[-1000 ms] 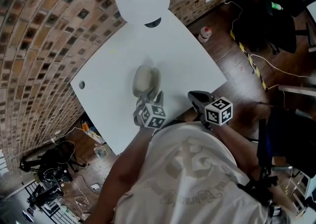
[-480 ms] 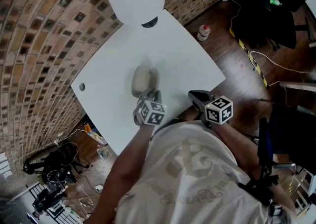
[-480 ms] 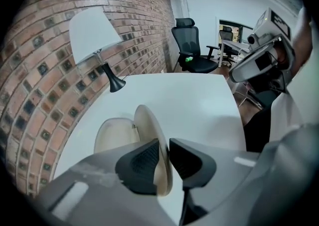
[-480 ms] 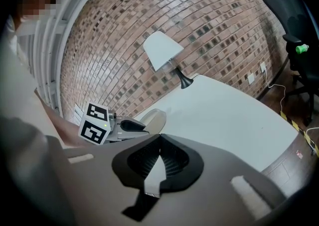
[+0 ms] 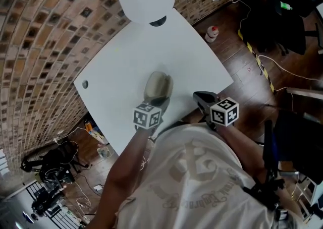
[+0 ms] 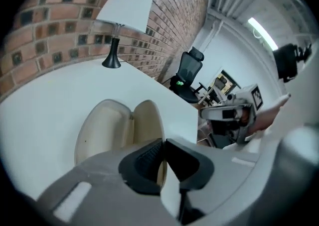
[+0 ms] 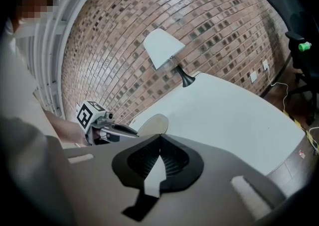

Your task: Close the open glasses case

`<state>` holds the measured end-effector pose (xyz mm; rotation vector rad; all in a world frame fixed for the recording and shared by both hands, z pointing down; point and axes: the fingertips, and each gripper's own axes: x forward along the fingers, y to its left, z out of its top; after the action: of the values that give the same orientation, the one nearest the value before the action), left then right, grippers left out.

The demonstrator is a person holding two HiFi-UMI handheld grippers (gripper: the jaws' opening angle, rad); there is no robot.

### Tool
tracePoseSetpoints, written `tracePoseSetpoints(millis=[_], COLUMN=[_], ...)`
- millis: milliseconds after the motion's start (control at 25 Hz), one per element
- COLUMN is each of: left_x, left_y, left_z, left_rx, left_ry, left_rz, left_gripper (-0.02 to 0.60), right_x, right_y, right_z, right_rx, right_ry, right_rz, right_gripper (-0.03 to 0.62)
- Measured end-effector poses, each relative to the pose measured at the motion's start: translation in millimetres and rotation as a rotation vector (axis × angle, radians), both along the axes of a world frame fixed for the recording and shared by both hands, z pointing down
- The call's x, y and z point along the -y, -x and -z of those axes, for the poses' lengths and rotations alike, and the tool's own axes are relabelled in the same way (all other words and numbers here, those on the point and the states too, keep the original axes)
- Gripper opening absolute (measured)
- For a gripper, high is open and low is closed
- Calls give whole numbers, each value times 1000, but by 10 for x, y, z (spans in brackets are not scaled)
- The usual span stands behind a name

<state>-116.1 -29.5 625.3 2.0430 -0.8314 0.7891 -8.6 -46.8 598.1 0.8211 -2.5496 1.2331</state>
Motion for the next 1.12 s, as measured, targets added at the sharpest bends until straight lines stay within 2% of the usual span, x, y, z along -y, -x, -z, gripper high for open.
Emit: tracePoseSetpoints(millis=[120, 240, 320, 480, 640, 760, 840, 960, 1120], left_x=[-120, -292, -377, -389, -287, -212, -189, -146, -67], left_y=[-88, -213, -232, -111, 81, 229, 309, 418, 525], left_z=[102, 224, 248, 174, 156, 148, 124, 69, 6], left_rx=[-166, -367, -466, -587, -677, -689, -647, -541, -353], left_ry=[88, 214, 282, 351, 340, 304, 267, 198, 79], left_rz=[-11, -42, -53, 9, 82, 121, 133, 130, 97], left_gripper=[26, 28, 28, 31, 35, 52, 64, 79, 98], right_x=[15, 22, 27, 28, 35, 34, 29, 32, 34], right_y=[1, 4, 21, 64, 87, 90, 88, 123, 179], right_z=[-12, -20, -32, -30, -22, -29, -30, -31, -41], right_rx=[6, 7, 6, 4, -5, -11, -13, -15, -14], right_ry=[16, 30, 37, 42, 49, 51, 50, 51, 56], right_rz=[-5, -10, -12, -5, 4, 7, 10, 17, 24], right_gripper=[8, 8, 8, 8, 8, 8, 8, 8, 8])
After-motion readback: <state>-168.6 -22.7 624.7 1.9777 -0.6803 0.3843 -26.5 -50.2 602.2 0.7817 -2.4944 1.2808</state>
